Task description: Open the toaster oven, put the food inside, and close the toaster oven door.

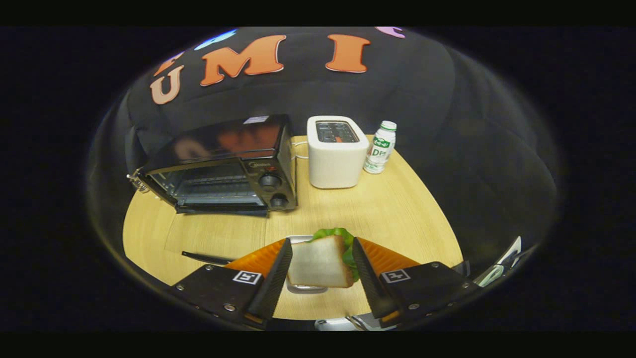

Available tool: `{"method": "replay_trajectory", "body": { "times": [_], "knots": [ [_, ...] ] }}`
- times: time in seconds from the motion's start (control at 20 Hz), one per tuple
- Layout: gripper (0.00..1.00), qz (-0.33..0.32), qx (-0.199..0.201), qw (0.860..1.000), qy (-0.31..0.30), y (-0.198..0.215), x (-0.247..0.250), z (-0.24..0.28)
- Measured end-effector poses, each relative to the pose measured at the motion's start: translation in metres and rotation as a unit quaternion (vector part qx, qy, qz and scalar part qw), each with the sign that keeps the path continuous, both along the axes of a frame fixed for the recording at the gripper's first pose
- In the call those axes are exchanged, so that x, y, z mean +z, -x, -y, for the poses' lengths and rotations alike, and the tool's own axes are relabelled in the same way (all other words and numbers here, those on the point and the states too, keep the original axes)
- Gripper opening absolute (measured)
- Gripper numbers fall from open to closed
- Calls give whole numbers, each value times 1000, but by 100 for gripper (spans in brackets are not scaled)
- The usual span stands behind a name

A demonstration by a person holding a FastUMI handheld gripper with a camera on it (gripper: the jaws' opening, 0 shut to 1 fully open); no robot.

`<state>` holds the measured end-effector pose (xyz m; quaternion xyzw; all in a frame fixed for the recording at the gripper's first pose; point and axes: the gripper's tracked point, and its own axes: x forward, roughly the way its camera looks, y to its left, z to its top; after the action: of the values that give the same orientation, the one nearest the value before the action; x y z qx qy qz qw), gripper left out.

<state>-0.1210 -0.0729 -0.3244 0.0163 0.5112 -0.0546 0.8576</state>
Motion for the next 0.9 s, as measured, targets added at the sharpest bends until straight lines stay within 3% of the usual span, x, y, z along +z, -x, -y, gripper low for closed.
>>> {"method": "replay_trajectory", "body": {
  "times": [0.45,0.75,0.9],
  "knots": [
    [73,-63,0,998,-17,20,-49,19],
    [73,-98,46,994,17,32,-68,28],
    [74,-98,33,995,2,31,-68,29]
  ]
}}
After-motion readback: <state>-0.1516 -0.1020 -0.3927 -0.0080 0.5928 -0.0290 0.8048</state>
